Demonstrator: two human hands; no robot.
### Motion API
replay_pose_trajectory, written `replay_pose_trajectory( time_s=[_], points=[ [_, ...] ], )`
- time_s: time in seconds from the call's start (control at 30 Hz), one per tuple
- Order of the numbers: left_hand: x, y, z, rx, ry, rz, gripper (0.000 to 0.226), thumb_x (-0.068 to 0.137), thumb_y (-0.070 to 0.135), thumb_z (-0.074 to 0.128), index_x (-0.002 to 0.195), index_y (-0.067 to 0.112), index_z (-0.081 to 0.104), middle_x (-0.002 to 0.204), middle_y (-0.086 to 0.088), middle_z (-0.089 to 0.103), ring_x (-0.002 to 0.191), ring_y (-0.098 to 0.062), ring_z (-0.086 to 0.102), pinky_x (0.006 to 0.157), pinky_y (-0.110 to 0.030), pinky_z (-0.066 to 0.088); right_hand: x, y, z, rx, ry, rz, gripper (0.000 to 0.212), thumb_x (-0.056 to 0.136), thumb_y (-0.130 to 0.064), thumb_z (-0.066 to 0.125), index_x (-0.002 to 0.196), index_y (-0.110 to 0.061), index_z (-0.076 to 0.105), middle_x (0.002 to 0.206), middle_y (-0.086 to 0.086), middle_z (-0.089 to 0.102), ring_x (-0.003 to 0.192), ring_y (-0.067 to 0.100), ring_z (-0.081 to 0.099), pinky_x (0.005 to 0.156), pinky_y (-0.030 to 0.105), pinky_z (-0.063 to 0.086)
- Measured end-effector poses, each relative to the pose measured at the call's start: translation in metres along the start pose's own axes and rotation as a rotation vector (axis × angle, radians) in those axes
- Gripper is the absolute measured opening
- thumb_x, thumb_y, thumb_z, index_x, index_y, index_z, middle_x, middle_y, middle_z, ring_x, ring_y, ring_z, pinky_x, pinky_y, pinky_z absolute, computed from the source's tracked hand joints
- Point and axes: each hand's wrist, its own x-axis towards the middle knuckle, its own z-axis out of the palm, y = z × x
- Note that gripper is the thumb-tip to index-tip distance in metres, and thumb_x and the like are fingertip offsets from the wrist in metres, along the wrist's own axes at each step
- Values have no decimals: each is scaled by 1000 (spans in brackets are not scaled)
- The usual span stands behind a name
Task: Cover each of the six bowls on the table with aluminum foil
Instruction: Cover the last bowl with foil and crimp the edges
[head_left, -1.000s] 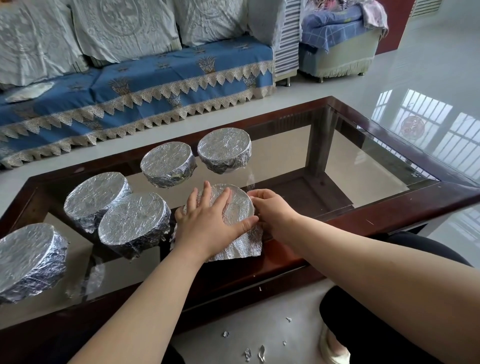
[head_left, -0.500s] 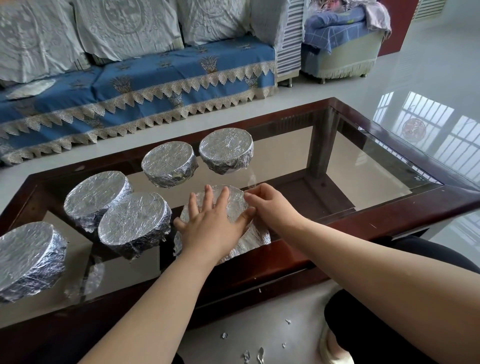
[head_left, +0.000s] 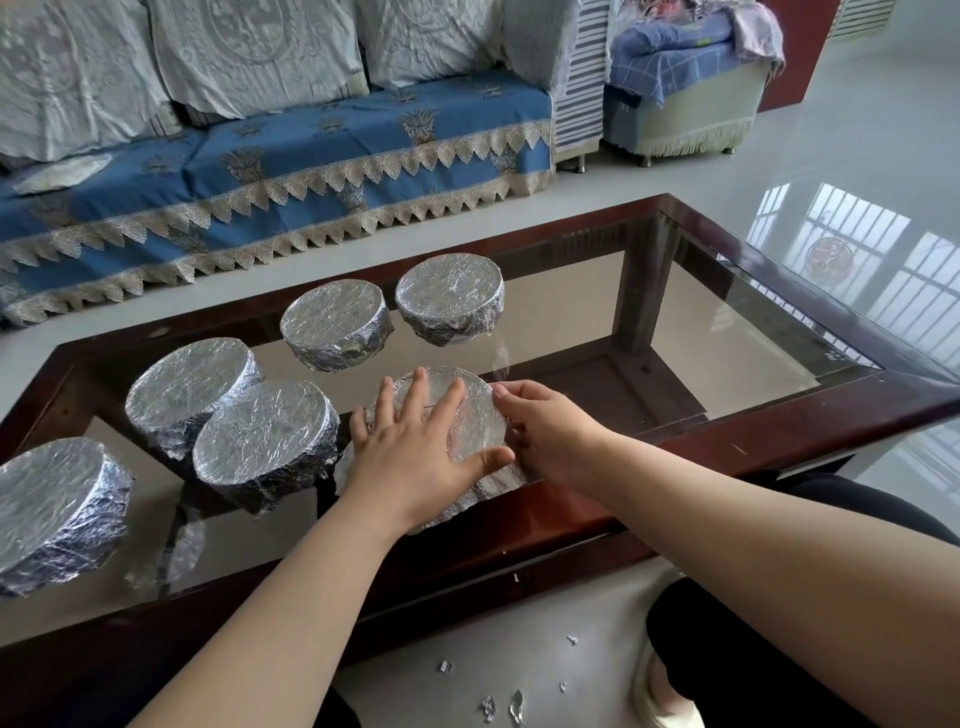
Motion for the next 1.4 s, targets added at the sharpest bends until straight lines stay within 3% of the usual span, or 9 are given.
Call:
replay_pose_trajectory(
  time_s=[0.13, 0.3, 0.5, 0.77, 0.97, 1.03, 1.1, 1.23, 1.4],
  points=[
    [-1, 1, 0, -2, 10, -3, 116, 51, 97, -7, 155, 47, -7, 166, 2, -16, 151, -33, -16, 119, -59, -4, -1, -2, 3, 187, -17, 67, 15, 98, -13, 52, 86, -14, 60, 60, -3, 59, 52, 8, 48, 56, 22, 37],
    [-2, 2, 1, -6, 24, -17, 117, 50, 98, -7, 155, 47, -5, 166, 4, -14, 152, -33, -14, 118, -60, -2, 1, -2, 6, 281, -6, 70, 10, 97, -7, 52, 97, -9, 62, 69, -1, 59, 45, 3, 56, 47, 16, 47],
    [-2, 2, 2, -9, 35, -29, 124, 42, 101, -15, 154, 49, -3, 167, 4, -12, 152, -32, -12, 118, -61, 2, 9, 5, 6, 246, 23, 43, 8, 94, -4, 56, 91, -5, 63, 77, 8, 63, 64, 17, 58, 63, 27, 50],
    [-4, 4, -1, -17, 36, -58, 114, 53, 101, -4, 155, 49, -1, 167, 1, -13, 152, -31, -11, 117, -61, 3, 8, -1, 7, -169, 176, -128, 29, 85, 12, 46, 92, -6, 68, 67, 6, 65, 38, 13, 51, 36, 21, 41],
    [-4, 13, -2, -84, 59, -168, 118, 55, 97, 5, 158, 37, 3, 166, -5, -13, 152, -33, -8, 117, -61, 5, 9, -7, 6, -517, 151, -274, 11, 91, -24, 63, 97, -15, 65, 68, -5, 58, 54, 5, 54, 54, 20, 44],
    [-5, 13, -6, -109, 53, -185, 121, 55, 95, 4, 158, 34, 4, 167, -6, -10, 152, -33, -5, 117, -60, 8, 13, -5, 6, -608, 134, -321, 13, 88, -20, 66, 101, -17, 64, 80, -2, 61, 72, 12, 59, 69, 25, 48],
    [-5, 9, -9, -114, 39, -183, 120, 54, 95, 2, 158, 35, 6, 167, -4, -7, 152, -32, -2, 116, -59, 14, 16, -6, 4, -659, 136, -331, 16, 88, -16, 64, 104, -18, 64, 77, -5, 58, 68, 11, 55, 62, 18, 44],
    [-6, -3, -7, 1, 25, -120, 112, 58, 96, 2, 156, 43, 6, 167, 0, -4, 151, -32, 0, 114, -58, 18, 21, -10, 0, -618, 66, -273, 18, 89, -13, 62, 107, -18, 62, 69, -6, 55, 56, 11, 49, 46, 16, 38],
    [-5, -6, 0, -52, 56, -99, 122, 50, 100, -2, 157, 42, 7, 167, -3, -8, 152, -33, -10, 119, -56, 7, 23, -11, -7, -389, -78, -121, 18, 91, -19, 66, 108, -18, 61, 87, 7, 64, 69, 17, 57, 67, 31, 48]
  ],
)
